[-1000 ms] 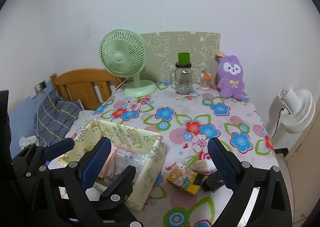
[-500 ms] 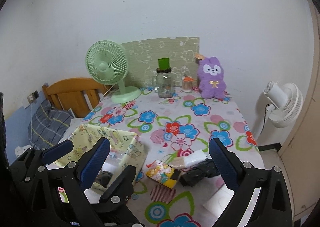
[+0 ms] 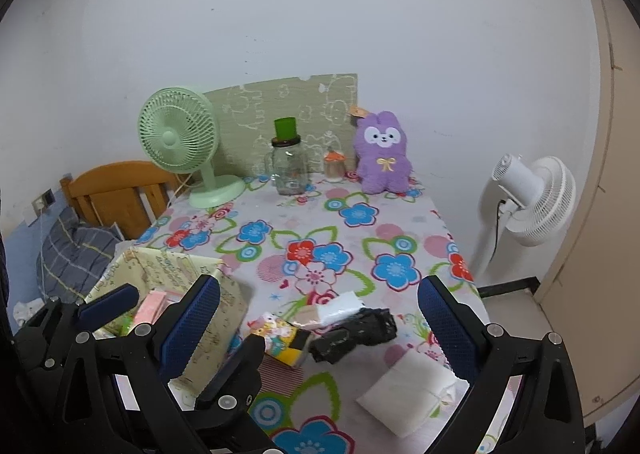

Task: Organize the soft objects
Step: 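Withdraw both tools from the box toward the umbrella and white pouch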

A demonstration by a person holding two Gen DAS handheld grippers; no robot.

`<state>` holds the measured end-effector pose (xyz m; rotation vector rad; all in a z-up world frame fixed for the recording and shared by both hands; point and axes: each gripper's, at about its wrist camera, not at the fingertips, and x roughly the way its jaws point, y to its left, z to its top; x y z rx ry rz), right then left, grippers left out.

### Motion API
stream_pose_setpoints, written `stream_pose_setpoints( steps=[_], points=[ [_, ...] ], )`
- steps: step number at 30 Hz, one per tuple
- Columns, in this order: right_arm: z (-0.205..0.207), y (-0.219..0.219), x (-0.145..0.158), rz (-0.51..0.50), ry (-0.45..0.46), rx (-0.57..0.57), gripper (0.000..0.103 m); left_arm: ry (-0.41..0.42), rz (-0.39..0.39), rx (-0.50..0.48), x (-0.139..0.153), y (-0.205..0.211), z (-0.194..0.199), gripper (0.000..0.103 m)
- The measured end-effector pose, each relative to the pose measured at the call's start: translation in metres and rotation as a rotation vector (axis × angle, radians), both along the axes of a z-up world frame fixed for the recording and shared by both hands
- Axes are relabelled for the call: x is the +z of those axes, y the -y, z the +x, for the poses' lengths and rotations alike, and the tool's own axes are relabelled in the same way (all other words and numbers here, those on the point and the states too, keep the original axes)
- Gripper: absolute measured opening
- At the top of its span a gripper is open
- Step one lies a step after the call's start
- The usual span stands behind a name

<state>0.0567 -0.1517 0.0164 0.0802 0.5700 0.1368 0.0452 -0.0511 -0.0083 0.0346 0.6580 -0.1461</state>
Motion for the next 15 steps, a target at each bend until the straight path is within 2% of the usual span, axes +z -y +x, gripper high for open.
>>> stream_pose_setpoints(
  steps=[6, 15],
  points=[
    [-0.001, 0.013, -0.010, -0.009, -0.015, -0.027, 0.101, 0.008, 0.021, -0.020, -0.009, 0.014, 0.001, 0.103],
    [0.002, 0.028, -0.035, 0.002, -0.040, -0.054, 0.101, -0.027, 0.014, -0.034, -0.034, 0.030, 0.008, 0.103]
  ],
)
